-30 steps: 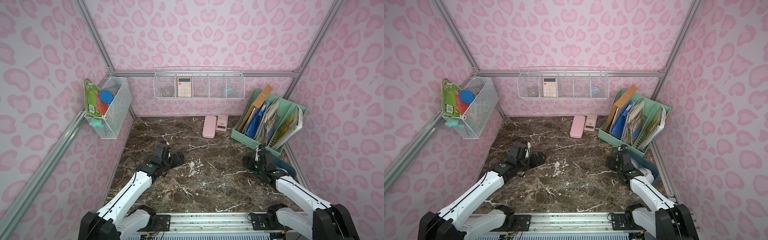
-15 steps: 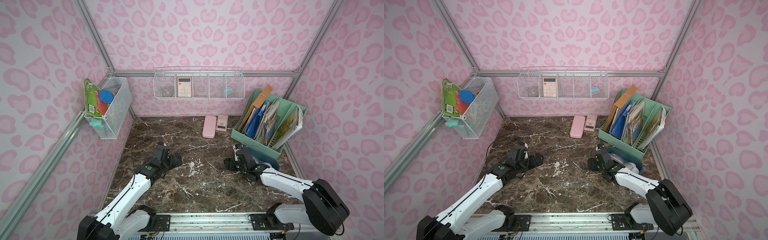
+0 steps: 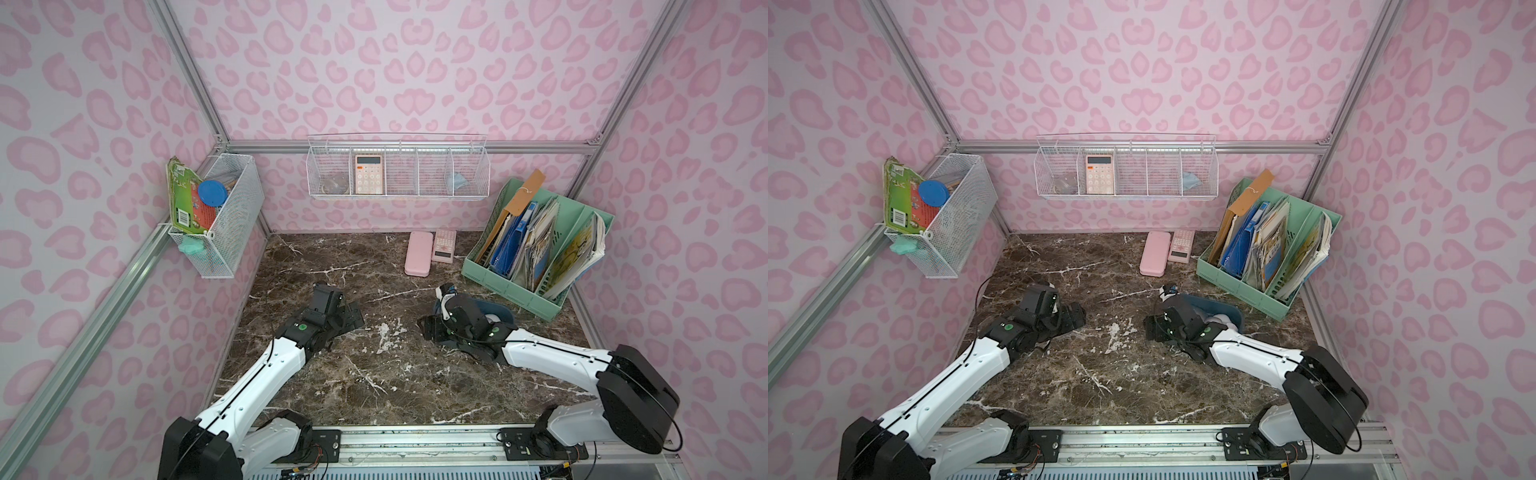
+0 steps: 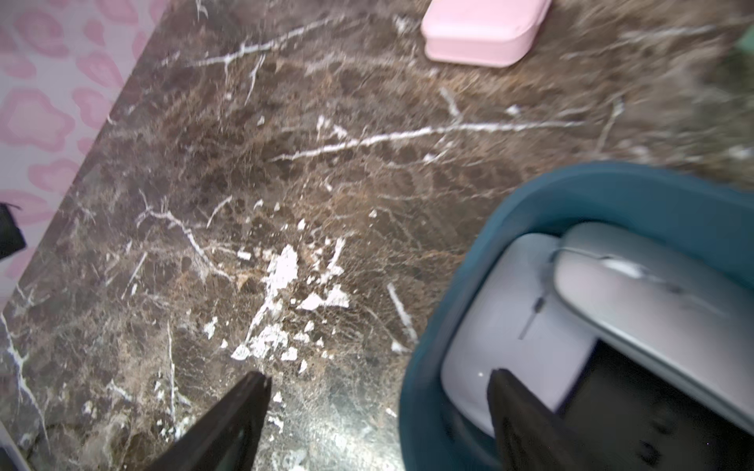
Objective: Take out the mouse from the storage box
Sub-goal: Move the storage box to the center of the board.
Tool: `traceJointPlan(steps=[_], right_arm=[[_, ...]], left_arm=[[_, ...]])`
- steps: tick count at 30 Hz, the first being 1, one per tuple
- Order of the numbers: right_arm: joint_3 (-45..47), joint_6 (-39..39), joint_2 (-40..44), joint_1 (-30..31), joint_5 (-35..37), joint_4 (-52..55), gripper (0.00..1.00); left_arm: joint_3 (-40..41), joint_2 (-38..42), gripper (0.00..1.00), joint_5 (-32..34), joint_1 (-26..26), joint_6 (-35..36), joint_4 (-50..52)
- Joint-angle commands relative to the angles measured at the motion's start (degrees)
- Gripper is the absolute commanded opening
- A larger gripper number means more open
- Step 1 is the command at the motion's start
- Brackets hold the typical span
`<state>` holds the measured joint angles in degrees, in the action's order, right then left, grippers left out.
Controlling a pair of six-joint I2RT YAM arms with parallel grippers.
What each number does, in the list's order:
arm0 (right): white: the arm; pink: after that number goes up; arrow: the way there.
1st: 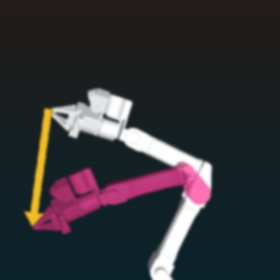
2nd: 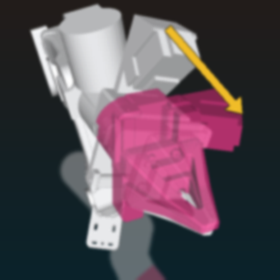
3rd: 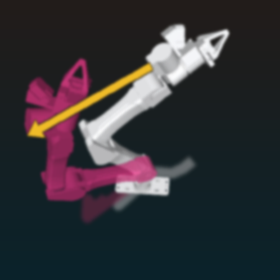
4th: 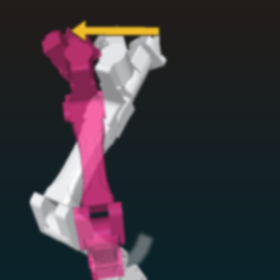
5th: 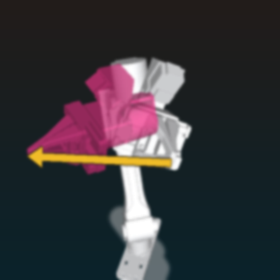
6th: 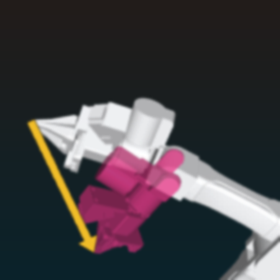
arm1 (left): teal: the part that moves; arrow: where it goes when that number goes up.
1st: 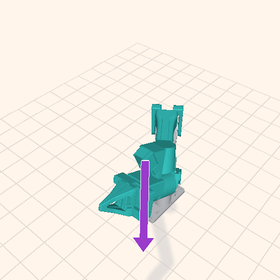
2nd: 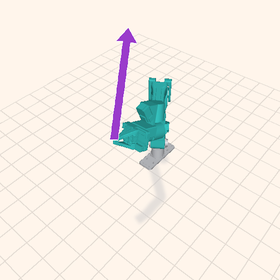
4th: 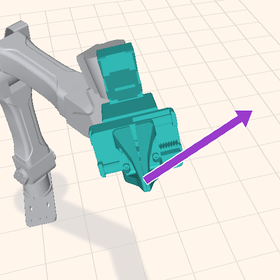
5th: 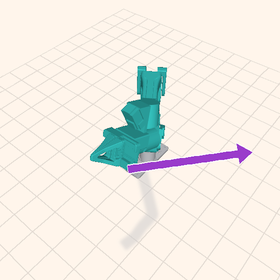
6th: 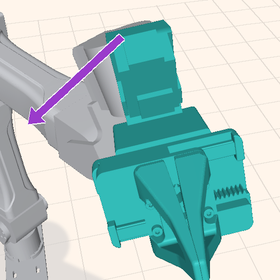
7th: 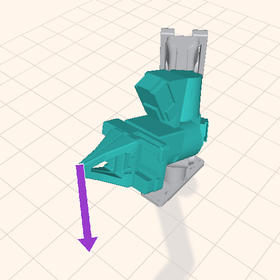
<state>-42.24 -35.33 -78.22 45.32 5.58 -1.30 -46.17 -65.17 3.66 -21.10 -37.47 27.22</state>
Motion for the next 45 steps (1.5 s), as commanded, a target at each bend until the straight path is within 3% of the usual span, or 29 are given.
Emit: traceJointPlan(steps=[1, 8, 12, 25, 30, 37, 45], right_arm=[[2.7, 0.3, 6.5, -4.4, 5.2, 4.3, 0.88], [10.9, 2.4, 23.9, -18.4, 5.2, 8.7, 0.88], [13.5, 2.8, 28.6, -25.1, 2.8, 12.0, 0.88], [19.9, 3.2, 31.6, -37.5, -4.0, 10.0, 0.88], [21.7, 3.3, 29.3, -39.2, -8.9, 6.4, 0.88], [22.4, 4.7, 26.5, -39.2, -9.8, 4.5, 0.89], [21.9, 5.9, 21.0, -38.3, -15.2, -0.5, 0.88]], left_arm=[[-3.8, -4.8, 0.99, -3.6, -2.3, 1.8, -0.5], [-19.1, -23.5, 0.99, -2.3, -14.3, 6.3, 2.4], [-26.5, -32.4, 0.99, -2.3, -18.6, 8.4, 4.6], [-36.8, -44.7, 0.99, -5.9, -21.2, 9.8, 8.7], [-40.0, -47.0, 0.99, -6.5, -21.5, 9.7, 9.7], [-41.5, -50.1, 0.96, -3.8, -21.6, 7.8, 11.3], [-35.0, -46.6, 0.87, 3.3, -20.4, 4.8, 10.7]])
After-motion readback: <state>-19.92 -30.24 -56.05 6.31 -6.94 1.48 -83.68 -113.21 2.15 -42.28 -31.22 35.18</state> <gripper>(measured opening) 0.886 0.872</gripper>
